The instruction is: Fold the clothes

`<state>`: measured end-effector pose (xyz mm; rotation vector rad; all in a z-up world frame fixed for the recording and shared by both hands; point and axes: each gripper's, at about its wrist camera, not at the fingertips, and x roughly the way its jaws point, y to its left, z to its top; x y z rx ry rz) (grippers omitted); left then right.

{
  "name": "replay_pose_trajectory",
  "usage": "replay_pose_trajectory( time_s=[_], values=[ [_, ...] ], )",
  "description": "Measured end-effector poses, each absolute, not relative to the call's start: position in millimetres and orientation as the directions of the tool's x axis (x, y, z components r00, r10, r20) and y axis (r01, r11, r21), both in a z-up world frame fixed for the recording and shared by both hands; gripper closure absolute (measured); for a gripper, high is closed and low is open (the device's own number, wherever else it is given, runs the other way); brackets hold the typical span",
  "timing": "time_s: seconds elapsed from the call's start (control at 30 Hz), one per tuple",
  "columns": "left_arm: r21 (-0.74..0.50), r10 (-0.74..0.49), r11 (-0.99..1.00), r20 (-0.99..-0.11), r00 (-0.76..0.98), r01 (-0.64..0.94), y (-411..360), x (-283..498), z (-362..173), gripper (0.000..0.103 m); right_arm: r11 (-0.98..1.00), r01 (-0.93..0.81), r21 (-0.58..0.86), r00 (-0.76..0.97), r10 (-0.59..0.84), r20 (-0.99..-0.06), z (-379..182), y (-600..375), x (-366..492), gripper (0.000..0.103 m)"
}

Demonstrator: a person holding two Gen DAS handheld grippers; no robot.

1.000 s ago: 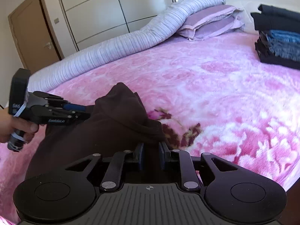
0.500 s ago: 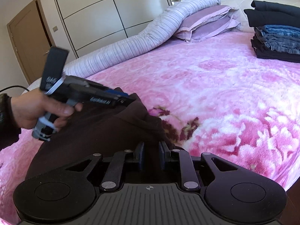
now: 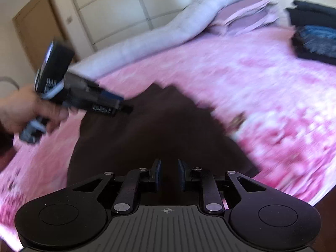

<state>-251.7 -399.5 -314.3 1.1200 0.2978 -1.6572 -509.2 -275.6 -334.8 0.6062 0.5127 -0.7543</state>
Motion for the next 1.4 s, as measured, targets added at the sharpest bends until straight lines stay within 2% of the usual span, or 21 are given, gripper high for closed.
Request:
replay_pose_trajectory(
  time_s=[0.17, 0.5, 0.67, 0.73, 0.83, 0.9, 1.03, 1.1, 1.17, 1.27, 1.3, 1.37, 1.4],
  values=[
    [0.318, -0.606, -0.392, -0.795, 0.017, 0.863, -387, -247, -323, 0.074, 0.596, 0.76, 0.259, 0.591, -0.466, -0.659, -340, -263, -493, 0.073],
    [0.325, -0.627, -0.388, -0.779, 0.011, 0.863, -377, -244, -324, 0.074, 0.629, 0.765, 0.141, 0.514, -0.462, -0.723, -329, -252, -477, 0.067],
    [0.328, -0.666, -0.385, -0.746, -0.013, 0.862, -351, -221, -309, 0.069, 0.698, 0.699, 0.155, 0.601, -0.455, -0.657, -316, -233, -472, 0.066],
    [0.35, -0.659, -0.386, -0.752, 0.01, 0.854, -342, -209, -311, 0.069, 0.718, 0.684, 0.127, 0.568, -0.415, -0.711, -328, -233, -461, 0.064],
    [0.413, -0.673, -0.405, -0.739, 0.039, 0.816, -320, -190, -314, 0.068, 0.724, 0.688, 0.05, 0.514, -0.438, -0.737, -327, -225, -451, 0.063],
    [0.443, -0.705, -0.437, -0.709, 0.008, 0.783, -300, -181, -314, 0.063, 0.75, 0.661, -0.015, 0.52, -0.473, -0.711, -314, -211, -445, 0.063],
    [0.512, -0.759, -0.521, -0.643, -0.096, 0.683, -261, -170, -318, 0.049, 0.823, 0.54, -0.175, 0.547, -0.501, -0.671, -305, -171, -424, 0.045],
    [0.581, -0.768, -0.574, -0.626, -0.134, 0.577, -244, -176, -328, 0.04, 0.868, 0.443, -0.222, 0.548, -0.459, -0.7, -317, -154, -408, 0.043],
    [0.655, -0.777, -0.604, -0.611, -0.15, 0.454, -228, -184, -340, 0.038, 0.882, 0.363, -0.301, 0.511, -0.458, -0.727, -333, -142, -391, 0.043],
    [0.755, -0.801, -0.597, -0.582, -0.143, 0.271, -217, -194, -363, 0.035, 0.817, 0.304, -0.49, 0.428, -0.577, -0.695, -354, -133, -377, 0.046],
    [0.778, -0.811, -0.585, -0.566, -0.148, 0.23, -217, -196, -369, 0.032, 0.781, 0.29, -0.553, 0.396, -0.624, -0.674, -360, -133, -375, 0.052],
    [0.816, -0.83, -0.555, -0.532, -0.168, 0.163, -218, -198, -378, 0.027, 0.778, 0.266, -0.57, 0.399, -0.627, -0.669, -360, -135, -380, 0.076],
    [0.83, -0.837, -0.541, -0.517, -0.179, 0.134, -219, -200, -380, 0.025, 0.776, 0.255, -0.577, 0.401, -0.628, -0.667, -359, -136, -382, 0.08]
  ],
)
